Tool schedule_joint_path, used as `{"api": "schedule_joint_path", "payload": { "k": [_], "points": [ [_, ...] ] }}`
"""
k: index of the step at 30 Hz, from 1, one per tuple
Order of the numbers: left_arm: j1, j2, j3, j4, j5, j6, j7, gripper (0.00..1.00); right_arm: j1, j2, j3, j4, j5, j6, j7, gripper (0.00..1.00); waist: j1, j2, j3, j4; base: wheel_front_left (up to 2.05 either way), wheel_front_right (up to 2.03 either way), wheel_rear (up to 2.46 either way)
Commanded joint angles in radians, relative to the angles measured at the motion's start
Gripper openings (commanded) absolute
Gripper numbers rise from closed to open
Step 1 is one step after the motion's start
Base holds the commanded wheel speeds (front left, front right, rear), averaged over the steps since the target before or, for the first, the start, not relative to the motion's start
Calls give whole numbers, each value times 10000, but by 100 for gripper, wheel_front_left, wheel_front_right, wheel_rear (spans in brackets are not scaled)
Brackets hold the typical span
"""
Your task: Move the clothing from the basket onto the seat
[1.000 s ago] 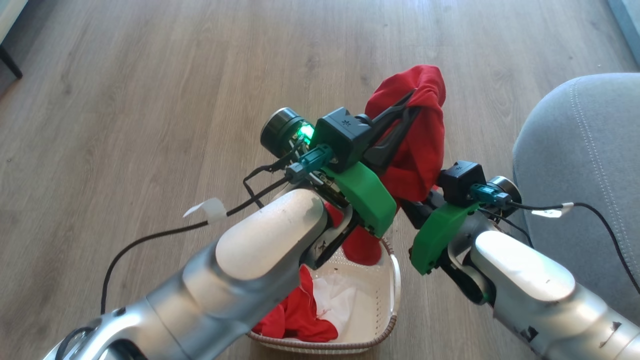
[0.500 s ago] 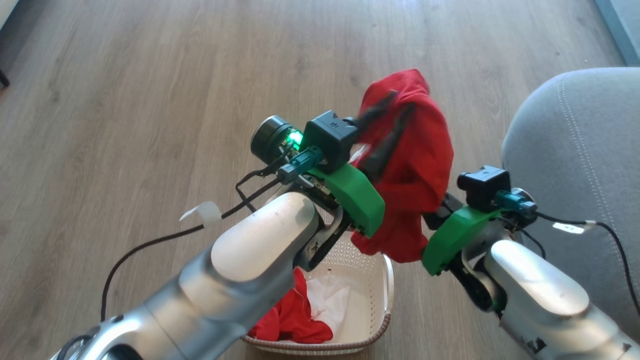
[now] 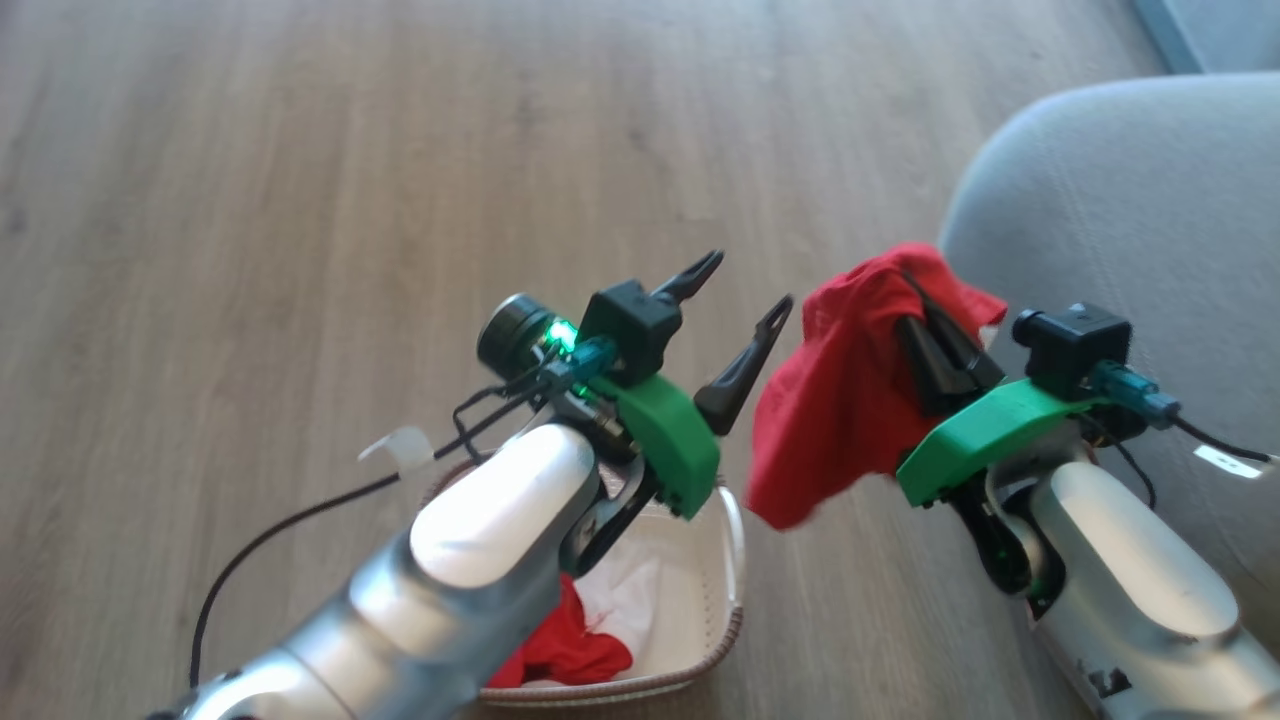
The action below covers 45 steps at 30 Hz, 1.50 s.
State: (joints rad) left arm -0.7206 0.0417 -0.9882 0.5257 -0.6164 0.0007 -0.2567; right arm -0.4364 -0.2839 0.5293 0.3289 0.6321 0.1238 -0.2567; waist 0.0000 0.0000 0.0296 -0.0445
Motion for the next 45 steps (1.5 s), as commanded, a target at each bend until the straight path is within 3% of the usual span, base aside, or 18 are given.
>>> {"api": "schedule_joint_path", "payload": {
  "k": [1, 10, 19, 24, 37, 45],
  "points": [
    [-169, 157, 455, -110, 148, -91, -51, 100, 15, 91, -187, -469, -120, 69, -51, 0, 0, 0, 96, -450, 0, 0, 0],
    [716, 402, 1324, 41, 672, -595, -51, 100, 130, 236, -571, -916, -226, 69, -51, 0, 0, 0, 300, -2207, 0, 0, 0],
    [1495, 398, 2421, -138, 1287, -770, -51, 100, 252, 456, -711, -1284, -254, 69, -51, 0, 0, 0, 306, -4027, 0, 0, 0],
    [1767, 391, 2808, -143, 1523, -873, -51, 100, 372, 500, -874, -1447, -287, 69, -51, 0, 0, 0, 305, -4678, 0, 0, 0],
    [1759, 225, 3145, 20, 2168, -1223, -51, 100, 1256, 511, -2253, -2161, -794, 69, -51, 0, 0, 0, 762, -4966, 0, 0, 0],
    [1719, 344, 3085, -379, 2758, -1271, -51, 100, 152, 605, -3348, -1895, -1581, 69, -51, 0, 0, 0, 1897, -4791, 0, 0, 0]
  ]
}}
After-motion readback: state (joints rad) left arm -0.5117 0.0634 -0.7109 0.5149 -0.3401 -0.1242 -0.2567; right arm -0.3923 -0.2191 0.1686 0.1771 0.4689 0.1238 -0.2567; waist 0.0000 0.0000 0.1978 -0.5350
